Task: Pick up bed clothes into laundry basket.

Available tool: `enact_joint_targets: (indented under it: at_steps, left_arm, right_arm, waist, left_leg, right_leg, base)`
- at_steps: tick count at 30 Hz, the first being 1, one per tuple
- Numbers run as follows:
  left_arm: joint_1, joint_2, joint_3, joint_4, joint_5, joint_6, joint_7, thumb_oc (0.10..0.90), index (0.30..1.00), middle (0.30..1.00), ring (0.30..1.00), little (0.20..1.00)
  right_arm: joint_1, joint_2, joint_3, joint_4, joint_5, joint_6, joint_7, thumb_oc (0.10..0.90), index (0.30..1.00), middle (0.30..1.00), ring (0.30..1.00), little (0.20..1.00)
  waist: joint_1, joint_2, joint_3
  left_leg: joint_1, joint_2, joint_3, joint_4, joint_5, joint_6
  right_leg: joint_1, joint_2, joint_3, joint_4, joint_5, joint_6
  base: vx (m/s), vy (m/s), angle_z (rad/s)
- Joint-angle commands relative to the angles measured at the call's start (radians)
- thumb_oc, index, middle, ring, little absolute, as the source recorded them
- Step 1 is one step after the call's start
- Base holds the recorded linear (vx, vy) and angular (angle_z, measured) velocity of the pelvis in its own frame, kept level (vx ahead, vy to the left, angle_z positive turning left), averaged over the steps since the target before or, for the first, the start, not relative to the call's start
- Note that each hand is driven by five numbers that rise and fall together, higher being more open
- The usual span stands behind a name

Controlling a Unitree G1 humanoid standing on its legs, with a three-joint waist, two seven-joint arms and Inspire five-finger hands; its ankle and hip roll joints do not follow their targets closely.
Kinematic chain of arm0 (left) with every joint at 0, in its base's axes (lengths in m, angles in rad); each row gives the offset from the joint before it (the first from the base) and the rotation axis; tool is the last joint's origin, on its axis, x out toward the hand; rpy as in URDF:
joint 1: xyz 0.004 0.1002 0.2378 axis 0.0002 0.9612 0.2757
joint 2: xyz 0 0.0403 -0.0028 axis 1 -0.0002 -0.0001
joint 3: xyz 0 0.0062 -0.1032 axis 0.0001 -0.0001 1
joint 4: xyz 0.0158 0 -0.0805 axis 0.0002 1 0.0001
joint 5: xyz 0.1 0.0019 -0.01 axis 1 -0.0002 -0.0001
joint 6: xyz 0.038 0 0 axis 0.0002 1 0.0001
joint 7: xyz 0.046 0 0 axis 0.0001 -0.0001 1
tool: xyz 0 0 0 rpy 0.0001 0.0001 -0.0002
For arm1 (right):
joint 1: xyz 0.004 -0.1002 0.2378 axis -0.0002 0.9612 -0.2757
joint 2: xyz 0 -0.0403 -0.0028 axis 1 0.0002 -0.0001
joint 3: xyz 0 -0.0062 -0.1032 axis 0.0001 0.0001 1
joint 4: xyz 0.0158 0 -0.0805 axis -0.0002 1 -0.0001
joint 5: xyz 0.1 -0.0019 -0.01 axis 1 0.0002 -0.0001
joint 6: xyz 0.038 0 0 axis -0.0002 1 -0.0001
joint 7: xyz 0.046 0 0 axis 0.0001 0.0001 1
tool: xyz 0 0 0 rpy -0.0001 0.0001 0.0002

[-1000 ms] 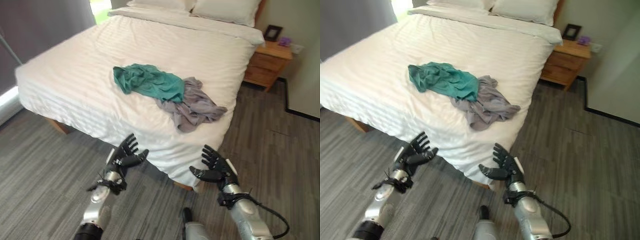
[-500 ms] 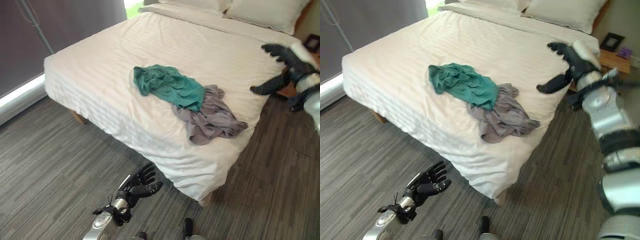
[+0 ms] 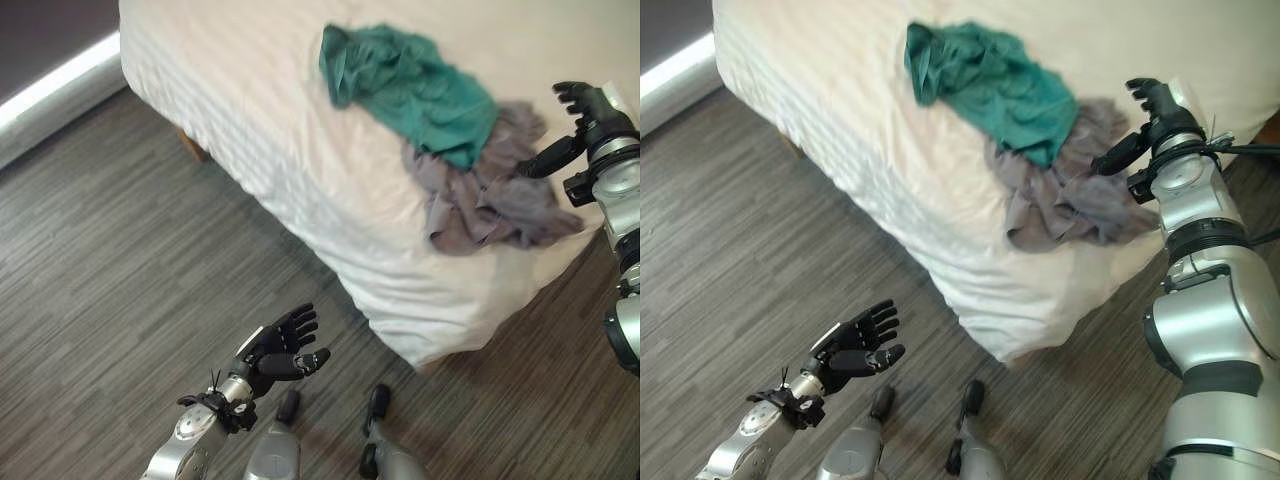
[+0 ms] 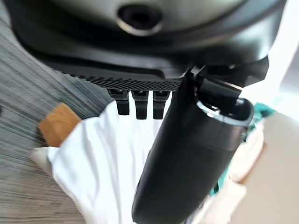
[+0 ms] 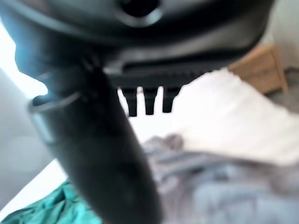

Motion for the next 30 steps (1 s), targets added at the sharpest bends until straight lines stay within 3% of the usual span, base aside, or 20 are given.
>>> enact_joint_targets:
  at_steps: [1, 5, 9, 12, 13, 14, 15, 17, 18, 19, 21, 22, 23, 25, 26, 30]
  left_arm:
    - [0.042, 0.056, 0.025, -0.15, 0.017, -0.049, 0.005, 0.8, 0.9, 0.9, 0.9, 0.9]
    - [0.053, 0.04, 0.038, -0.155, 0.032, -0.056, 0.026, 0.8, 0.9, 0.9, 0.9, 0.9]
    - [0.043, 0.024, 0.038, -0.165, 0.043, -0.062, 0.04, 0.8, 0.9, 0.9, 0.9, 0.9]
    - [0.007, -0.008, 0.035, -0.158, 0.05, -0.072, 0.063, 0.8, 0.9, 0.9, 0.9, 0.9]
    - [-0.002, -0.021, 0.041, -0.151, 0.052, -0.076, 0.071, 0.8, 0.9, 0.9, 0.9, 0.9]
    - [-0.009, -0.032, 0.048, -0.148, 0.061, -0.084, 0.08, 0.8, 0.9, 0.9, 0.9, 0.9]
    - [-0.014, -0.039, 0.074, -0.149, 0.066, -0.097, 0.086, 0.8, 0.9, 0.9, 0.9, 0.9]
    - [-0.015, -0.042, 0.096, -0.15, 0.059, -0.104, 0.088, 0.8, 0.9, 0.9, 0.9, 0.9]
    - [-0.013, -0.039, 0.15, -0.152, 0.05, -0.12, 0.093, 0.8, 0.9, 0.9, 0.9, 0.9]
    - [-0.011, -0.036, 0.146, -0.152, 0.05, -0.119, 0.093, 0.8, 0.9, 0.9, 0.9, 0.9]
    - [-0.022, -0.058, 0.206, -0.131, 0.05, -0.143, 0.106, 0.8, 0.9, 0.9, 0.9, 0.9]
    - [-0.021, -0.056, 0.203, -0.131, 0.05, -0.143, 0.106, 0.8, 0.9, 0.9, 0.9, 0.9]
    - [-0.017, -0.072, 0.263, -0.133, 0.127, -0.186, 0.165, 0.8, 0.9, 0.9, 0.9, 0.9]
    - [-0.016, -0.071, 0.261, -0.133, 0.127, -0.186, 0.166, 0.8, 0.9, 0.9, 0.9, 0.9]
    - [-0.033, -0.109, 0.296, -0.13, 0.198, -0.234, 0.266, 0.8, 0.9, 0.9, 0.9, 0.9]
    - [-0.054, -0.154, 0.299, -0.148, 0.195, -0.242, 0.309, 0.8, 0.9, 0.9, 0.9, 0.9]
  right_arm:
    - [-0.133, -0.114, 0.039, 0.053, 0.048, 0.01, -0.062, 0.8, 0.9, 0.9, 0.9, 0.9]
    - [0.022, -0.126, -0.029, 0.039, 0.05, 0.003, -0.049, 0.8, 0.9, 0.9, 0.9, 0.9]
    - [0.138, -0.111, -0.104, 0.018, 0.064, -0.006, -0.052, 0.8, 0.9, 0.9, 0.9, 0.9]
    - [0.328, -0.042, -0.197, -0.072, 0.111, -0.043, -0.059, 0.8, 0.9, 0.9, 0.9, 0.9]
    - [0.393, -0.013, -0.225, -0.142, 0.133, -0.066, -0.067, 0.4, 0.3, 0.3, 0.3, 0.3]
    - [0.483, 0.018, -0.264, -0.231, 0.14, -0.094, -0.089, 0.4, 0.3, 0.3, 0.3, 0.3]
    - [0.705, 0.082, -0.384, -0.406, 0.157, -0.131, -0.092, 0.4, 0.3, 0.3, 0.3, 0.3]
    - [0.812, 0.12, -0.446, -0.488, 0.153, -0.148, -0.098, 0.4, 0.3, 0.3, 0.3, 0.3]
    - [1.014, 0.145, -0.558, -0.67, 0.081, -0.166, -0.103, 0.4, 0.3, 0.3, 0.3, 0.3]
    - [1.029, 0.148, -0.568, -0.683, 0.076, -0.162, -0.105, 0.4, 0.3, 0.3, 0.3, 0.3]
    - [1.25, 0.225, -0.741, -0.832, 0.039, -0.184, -0.131, 0.4, 0.3, 0.3, 0.3, 0.3]
    - [1.259, 0.228, -0.747, -0.84, 0.035, -0.181, -0.132, 0.4, 0.3, 0.3, 0.3, 0.3]
    - [1.366, 0.29, -0.826, -0.94, -0.095, -0.188, -0.215, 0.4, 0.3, 0.3, 0.3, 0.3]
    - [1.371, 0.293, -0.828, -0.946, -0.097, -0.185, -0.216, 0.4, 0.3, 0.3, 0.3, 0.3]
    - [1.41, 0.36, -0.874, -0.965, -0.163, -0.197, -0.304, 0.4, 0.3, 0.3, 0.3, 0.3]
    - [1.399, 0.414, -0.866, -0.976, -0.129, -0.204, -0.311, 0.4, 0.3, 0.3, 0.3, 0.3]
  waist:
    - [0.014, -0.011, 0.04]
    - [0.017, 0.001, 0.096]
    - [0.014, -0.012, 0.114]
    - [-0.002, -0.024, 0.121]
    - [-0.013, -0.027, 0.123]
    - [-0.028, -0.029, 0.124]
    - [-0.05, -0.033, 0.119]
    - [-0.062, -0.032, 0.114]
    - [-0.085, -0.034, 0.101]
    - [-0.082, -0.034, 0.099]
    - [-0.117, -0.03, 0.071]
    - [-0.115, -0.03, 0.07]
    - [-0.134, -0.024, 0.046]
    - [-0.133, -0.024, 0.044]
    - [-0.149, -0.02, 0.007]
    - [-0.154, -0.017, -0.019]
  left_leg:
    - [-0.06, -0.006, 0.003, -0.067, 0.096, 0.024]
    - [-0.102, -0.004, -0.019, -0.089, 0.125, 0.015]
    - [-0.114, -0.004, -0.022, -0.087, 0.124, 0.017]
    - [-0.097, -0.004, -0.023, -0.084, 0.114, 0.022]
    - [-0.091, -0.003, -0.02, -0.085, 0.112, 0.023]
    - [-0.084, -0.003, -0.02, -0.087, 0.109, 0.024]
    - [-0.063, -0.006, -0.019, -0.095, 0.104, 0.026]
    - [-0.053, -0.006, -0.018, -0.098, 0.1, 0.027]
    - [-0.038, -0.008, -0.018, -0.101, 0.095, 0.027]
    - [-0.037, -0.008, -0.019, -0.101, 0.094, 0.027]
    - [-0.014, -0.011, -0.022, -0.105, 0.087, 0.029]
    - [-0.013, -0.011, -0.024, -0.105, 0.086, 0.029]
    - [0.0, -0.018, -0.025, -0.108, 0.081, 0.031]
    - [0.0, -0.018, -0.026, -0.108, 0.081, 0.031]
    - [0.035, -0.024, -0.022, -0.109, 0.067, 0.039]
    - [0.072, -0.028, -0.02, -0.109, 0.056, 0.045]
  right_leg:
    - [0.038, -0.018, 0.071, 0.015, -0.105, 0.066]
    - [-0.008, -0.014, 0.07, 0.014, -0.095, 0.067]
    - [-0.021, -0.005, 0.074, 0.016, -0.091, 0.065]
    - [-0.004, -0.005, 0.08, 0.018, -0.095, 0.063]
    - [-0.001, -0.004, 0.084, 0.02, -0.098, 0.063]
    - [0.004, -0.005, 0.086, 0.022, -0.102, 0.063]
    - [0.018, -0.009, 0.087, 0.027, -0.113, 0.063]
    - [0.025, -0.013, 0.086, 0.028, -0.118, 0.063]
    - [0.036, -0.018, 0.086, 0.031, -0.126, 0.065]
    - [0.037, -0.019, 0.084, 0.031, -0.127, 0.065]
    - [0.058, -0.031, 0.085, 0.038, -0.146, 0.066]
    - [0.059, -0.031, 0.083, 0.038, -0.148, 0.066]
    - [0.068, -0.037, 0.088, 0.049, -0.163, 0.067]
    - [0.068, -0.037, 0.087, 0.049, -0.163, 0.067]
    - [0.087, -0.043, 0.097, 0.08, -0.19, 0.065]
    - [0.105, -0.049, 0.101, 0.12, -0.222, 0.061]
  base:
    - [-0.08, -0.048, 0.06]
    - [-0.07, -0.039, 0.04]
    - [-0.01, -0.012, 0.11]
    - [0.01, 0.003, 0.02]
    - [0.0, 0.0, 0.0]
    - [0.03, 0.047, -0.03]
    - [0.03, 0.039, -0.03]
    - [0.05, 0.043, -0.03]
    - [0.06, 0.04, -0.06]
    - [0.06, 0.04, -0.11]
    - [0.08, 0.03, -0.14]
    - [0.11, 0.025, -0.03]
    - [0.06, 0.011, 0.06]
    - [0.07, 0.003, 0.07]
    - [0.09, -0.004, 0.01]
    - [0.07, -0.026, -0.01]
